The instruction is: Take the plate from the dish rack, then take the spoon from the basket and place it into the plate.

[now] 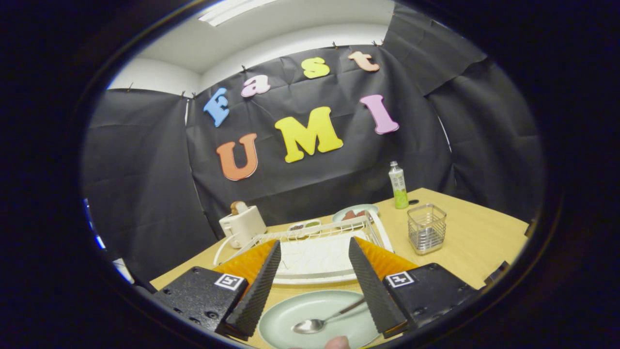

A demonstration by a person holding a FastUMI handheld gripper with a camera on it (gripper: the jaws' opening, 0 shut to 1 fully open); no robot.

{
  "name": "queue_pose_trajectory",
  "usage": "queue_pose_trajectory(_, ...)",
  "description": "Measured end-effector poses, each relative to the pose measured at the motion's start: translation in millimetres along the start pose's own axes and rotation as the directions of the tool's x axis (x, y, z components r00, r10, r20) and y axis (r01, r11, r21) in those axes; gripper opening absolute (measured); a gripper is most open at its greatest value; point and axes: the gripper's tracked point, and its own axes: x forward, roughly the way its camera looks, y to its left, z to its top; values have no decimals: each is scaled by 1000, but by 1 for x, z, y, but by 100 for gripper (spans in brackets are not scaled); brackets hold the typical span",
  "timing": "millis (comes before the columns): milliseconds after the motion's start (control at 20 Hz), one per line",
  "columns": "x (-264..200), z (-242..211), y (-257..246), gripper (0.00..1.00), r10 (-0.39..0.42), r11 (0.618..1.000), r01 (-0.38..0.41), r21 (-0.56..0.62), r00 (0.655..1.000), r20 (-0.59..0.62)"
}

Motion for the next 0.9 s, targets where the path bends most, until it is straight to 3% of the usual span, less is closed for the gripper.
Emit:
queue_pose_trajectory(450, -30, 44, 7, 98, 39, 988, -24, -152, 995, 94)
queue_pose_trajectory(900, -83, 66, -27, 98, -61, 962, 108, -250, 980, 191)
